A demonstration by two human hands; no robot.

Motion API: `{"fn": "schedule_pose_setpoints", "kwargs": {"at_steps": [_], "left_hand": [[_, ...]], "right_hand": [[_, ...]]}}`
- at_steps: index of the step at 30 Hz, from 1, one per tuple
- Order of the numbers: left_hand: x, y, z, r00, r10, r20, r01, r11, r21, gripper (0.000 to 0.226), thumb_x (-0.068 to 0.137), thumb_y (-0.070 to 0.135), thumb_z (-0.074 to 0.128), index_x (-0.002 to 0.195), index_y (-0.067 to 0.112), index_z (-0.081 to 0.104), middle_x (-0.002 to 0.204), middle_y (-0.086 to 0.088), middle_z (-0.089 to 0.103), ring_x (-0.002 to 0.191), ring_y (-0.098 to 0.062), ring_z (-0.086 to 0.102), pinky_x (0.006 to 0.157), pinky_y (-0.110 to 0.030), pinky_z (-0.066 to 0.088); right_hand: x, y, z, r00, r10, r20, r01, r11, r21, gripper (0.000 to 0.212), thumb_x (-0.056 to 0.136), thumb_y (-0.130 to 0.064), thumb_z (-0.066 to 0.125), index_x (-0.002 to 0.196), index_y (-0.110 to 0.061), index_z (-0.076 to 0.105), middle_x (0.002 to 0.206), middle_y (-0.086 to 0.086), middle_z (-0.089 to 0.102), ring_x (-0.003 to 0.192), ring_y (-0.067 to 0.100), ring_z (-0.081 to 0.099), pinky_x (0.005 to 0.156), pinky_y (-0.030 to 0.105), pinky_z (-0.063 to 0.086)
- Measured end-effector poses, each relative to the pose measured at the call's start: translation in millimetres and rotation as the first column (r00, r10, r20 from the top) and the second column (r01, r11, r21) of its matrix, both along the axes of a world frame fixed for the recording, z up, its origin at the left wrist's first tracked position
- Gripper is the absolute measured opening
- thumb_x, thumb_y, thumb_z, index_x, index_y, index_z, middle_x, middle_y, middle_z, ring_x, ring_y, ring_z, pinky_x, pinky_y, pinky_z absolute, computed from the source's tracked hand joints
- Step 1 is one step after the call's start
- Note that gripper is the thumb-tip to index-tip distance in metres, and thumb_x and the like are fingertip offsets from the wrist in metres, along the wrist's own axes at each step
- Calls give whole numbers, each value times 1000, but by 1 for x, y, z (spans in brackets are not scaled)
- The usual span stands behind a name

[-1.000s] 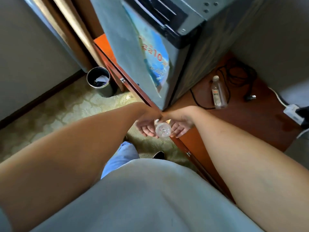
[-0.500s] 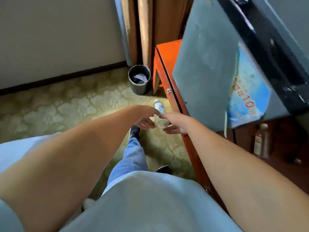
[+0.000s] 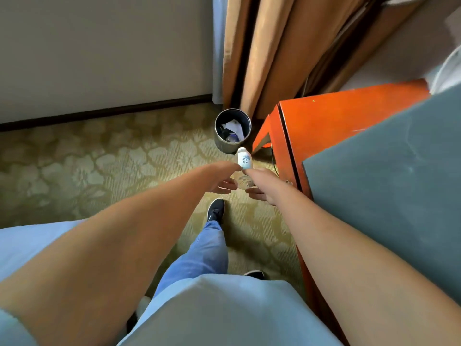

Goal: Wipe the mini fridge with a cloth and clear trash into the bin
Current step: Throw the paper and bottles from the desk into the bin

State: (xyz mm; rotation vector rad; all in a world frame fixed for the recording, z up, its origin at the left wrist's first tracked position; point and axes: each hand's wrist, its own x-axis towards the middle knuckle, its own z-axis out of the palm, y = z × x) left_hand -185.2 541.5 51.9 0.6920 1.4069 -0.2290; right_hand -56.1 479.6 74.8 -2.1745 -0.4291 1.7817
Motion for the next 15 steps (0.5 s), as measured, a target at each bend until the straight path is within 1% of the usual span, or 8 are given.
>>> {"fn": "schedule_pose_setpoints", "kwargs": {"at_steps": [2, 4, 7, 9, 11, 13, 15], "left_hand": [[-1, 32, -4, 1000, -1, -1, 1, 1000, 4, 33, 96, 38, 60, 120, 14, 62, 100, -7, 70, 88, -19, 69, 92, -36, 57], [0, 63, -8, 1000, 11, -6, -11, 1000, 12, 32, 96, 37, 61, 118, 14, 63, 102, -7, 71, 90, -20, 70, 91, -35, 58], [6, 105, -13, 997, 83, 1, -83, 996, 28, 34, 98, 36, 61, 122, 12, 60, 103, -6, 70, 95, -20, 71, 90, -35, 59], [10, 131, -19, 989, 147, 11, -147, 987, 64, 35, 100, 35, 61, 128, 15, 57, 111, -2, 64, 105, -21, 67, 94, -36, 58], [12, 150, -28, 986, 165, 0, -165, 981, 107, 37, 100, 34, 60, 134, 22, 53, 123, 1, 56, 114, -21, 59, 100, -39, 55], [10, 157, -38, 990, 136, -27, -132, 984, 117, 43, 99, 35, 61, 139, 28, 50, 136, 3, 50, 119, -21, 54, 103, -41, 53], [9, 155, -47, 994, 101, -44, -97, 992, 84, 52, 97, 36, 63, 146, 28, 47, 144, 3, 47, 123, -22, 52, 103, -42, 52]], "right_hand": [[-3, 34, -10, 1000, -24, -8, 24, 1000, -9, 27, 96, -38, 60, 117, -21, 57, 99, 2, 70, 95, 22, 70, 91, 40, 59], [-3, 66, -18, 999, -43, -12, 42, 999, -20, 30, 96, -39, 61, 119, -21, 57, 101, 2, 69, 100, 23, 70, 90, 40, 59], [1, 115, -30, 997, -77, -8, 77, 997, -18, 33, 96, -38, 60, 123, -20, 57, 108, 3, 67, 99, 22, 68, 87, 39, 60], [5, 145, -41, 993, -112, 22, 112, 994, 13, 44, 93, -39, 61, 131, -19, 52, 114, 3, 64, 102, 23, 65, 87, 41, 60], [9, 164, -52, 992, -104, 76, 101, 994, 48, 54, 91, -39, 63, 138, -20, 45, 109, 0, 57, 105, 24, 59, 94, 44, 56], [11, 170, -59, 992, -89, 91, 85, 995, 48, 54, 92, -36, 64, 139, -17, 45, 108, -1, 53, 107, 23, 55, 98, 45, 53], [12, 165, -63, 995, -72, 71, 72, 997, 2, 50, 95, -33, 62, 139, -16, 48, 115, 1, 52, 109, 24, 54, 99, 45, 53]]}}
